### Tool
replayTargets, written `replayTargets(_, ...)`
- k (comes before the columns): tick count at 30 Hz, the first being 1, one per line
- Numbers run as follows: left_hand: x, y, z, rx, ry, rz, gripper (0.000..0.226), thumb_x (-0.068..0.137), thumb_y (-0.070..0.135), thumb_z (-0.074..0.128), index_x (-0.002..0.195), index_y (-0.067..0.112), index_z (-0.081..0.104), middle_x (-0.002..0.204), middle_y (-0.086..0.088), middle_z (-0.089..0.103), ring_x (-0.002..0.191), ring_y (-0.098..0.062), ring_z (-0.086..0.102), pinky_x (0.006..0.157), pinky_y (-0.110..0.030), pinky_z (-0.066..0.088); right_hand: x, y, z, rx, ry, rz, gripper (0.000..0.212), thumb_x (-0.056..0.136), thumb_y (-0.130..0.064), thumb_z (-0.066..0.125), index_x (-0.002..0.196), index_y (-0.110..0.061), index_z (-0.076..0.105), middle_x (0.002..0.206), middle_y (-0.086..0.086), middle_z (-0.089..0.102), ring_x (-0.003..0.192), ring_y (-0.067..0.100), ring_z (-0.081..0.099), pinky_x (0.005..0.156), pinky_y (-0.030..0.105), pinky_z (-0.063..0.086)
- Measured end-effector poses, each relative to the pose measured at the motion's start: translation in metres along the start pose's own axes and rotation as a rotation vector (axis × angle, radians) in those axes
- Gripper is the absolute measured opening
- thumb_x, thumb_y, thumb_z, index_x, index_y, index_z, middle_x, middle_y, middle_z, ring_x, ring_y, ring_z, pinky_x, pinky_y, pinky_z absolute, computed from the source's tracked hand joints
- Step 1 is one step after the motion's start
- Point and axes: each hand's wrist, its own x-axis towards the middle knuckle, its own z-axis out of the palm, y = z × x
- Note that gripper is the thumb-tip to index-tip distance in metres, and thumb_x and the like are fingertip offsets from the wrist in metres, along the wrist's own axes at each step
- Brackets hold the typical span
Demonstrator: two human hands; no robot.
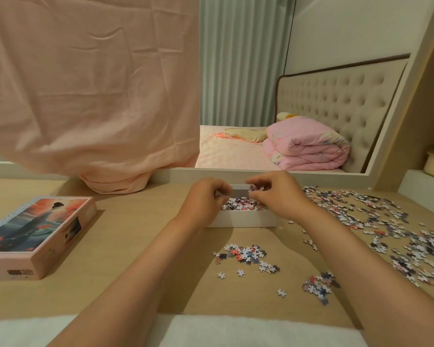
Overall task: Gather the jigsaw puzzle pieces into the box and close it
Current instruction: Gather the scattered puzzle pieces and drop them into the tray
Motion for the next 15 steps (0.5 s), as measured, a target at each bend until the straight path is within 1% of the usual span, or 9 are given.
replayTargets(2,0.001,-0.010,0.007,0.034,-0.011,0.013,0.018,0.085,0.007,0.070,0.101,0.015,0.074,0.095,-0.003,0.063,0.080,-0.012,0.055,0.067,-0.010,0.037,0.013,-0.001,0.007,-0.001,0.041,-0.019,0.036,0.084,-0.004,0.073,0.117,-0.019,0.071,0.091,0.000,0.070,0.058,0.012,0.064,0.047,0.012,0.044)
replayTargets(4,-0.001,-0.017,0.013,0.071,-0.039,0.027,0.018,0.088,0.014,0.068,0.105,0.017,0.074,0.101,-0.003,0.061,0.091,-0.017,0.056,0.078,-0.021,0.040,0.021,0.000,0.017,-0.005,0.025,-0.028,0.039,0.083,-0.001,0.073,0.119,-0.016,0.070,0.094,0.002,0.069,0.063,0.010,0.062,0.050,0.012,0.046)
replayTargets(5,-0.002,-0.021,0.015,0.086,-0.038,0.046,0.018,0.090,0.017,0.067,0.106,0.019,0.074,0.102,-0.002,0.062,0.096,-0.018,0.056,0.083,-0.026,0.040,0.023,0.001,0.022,-0.021,-0.028,-0.018,0.042,0.083,-0.001,0.074,0.122,-0.016,0.068,0.098,0.003,0.070,0.070,0.010,0.064,0.055,0.011,0.048)
replayTargets(7,-0.004,-0.026,0.017,0.120,-0.002,0.078,0.017,0.091,0.022,0.065,0.106,0.022,0.074,0.104,0.000,0.063,0.102,-0.021,0.054,0.089,-0.034,0.040,0.024,0.004,0.029,-0.135,-0.159,0.000,0.047,0.082,-0.008,0.077,0.126,-0.020,0.066,0.114,0.002,0.070,0.092,0.013,0.066,0.072,0.015,0.050)
replayTargets(8,-0.006,-0.027,0.016,0.156,0.013,0.086,0.018,0.093,0.026,0.063,0.106,0.025,0.074,0.106,0.002,0.063,0.104,-0.020,0.052,0.090,-0.036,0.039,0.024,0.005,0.030,-0.203,-0.190,0.003,0.045,0.083,-0.013,0.078,0.126,-0.022,0.067,0.119,0.000,0.069,0.101,0.013,0.065,0.079,0.018,0.047)
replayTargets(9,-0.006,-0.028,0.015,0.203,0.018,0.090,0.019,0.095,0.030,0.059,0.108,0.028,0.073,0.109,0.004,0.063,0.107,-0.020,0.050,0.091,-0.035,0.037,0.023,0.005,0.030,-0.240,-0.189,0.006,0.041,0.083,-0.017,0.078,0.123,-0.023,0.069,0.119,0.000,0.069,0.105,0.013,0.064,0.083,0.020,0.044)
replayTargets(12,-0.010,-0.030,0.013,0.319,-0.023,0.088,0.030,0.097,0.044,0.049,0.117,0.034,0.068,0.128,0.007,0.055,0.122,-0.018,0.039,0.099,-0.035,0.030,0.017,0.003,0.028,-0.249,-0.143,-0.038,0.021,0.090,-0.024,0.071,0.110,-0.026,0.076,0.110,-0.004,0.073,0.095,0.009,0.064,0.079,0.021,0.042)
replayTargets(13,-0.011,-0.030,0.013,0.324,-0.060,0.074,0.033,0.097,0.048,0.046,0.121,0.036,0.065,0.135,0.006,0.050,0.127,-0.017,0.034,0.103,-0.036,0.028,0.015,0.003,0.027,-0.262,-0.146,-0.055,0.018,0.093,-0.025,0.067,0.107,-0.026,0.077,0.108,-0.006,0.074,0.092,0.007,0.063,0.078,0.022,0.043)
replayTargets(15,-0.014,-0.030,0.014,0.309,-0.142,0.045,0.038,0.098,0.051,0.041,0.127,0.037,0.060,0.143,0.004,0.043,0.133,-0.018,0.027,0.110,-0.036,0.025,0.007,0.003,0.025,-0.314,-0.185,-0.069,0.019,0.096,-0.030,0.062,0.106,-0.028,0.078,0.106,-0.009,0.075,0.090,0.006,0.063,0.079,0.025,0.046)
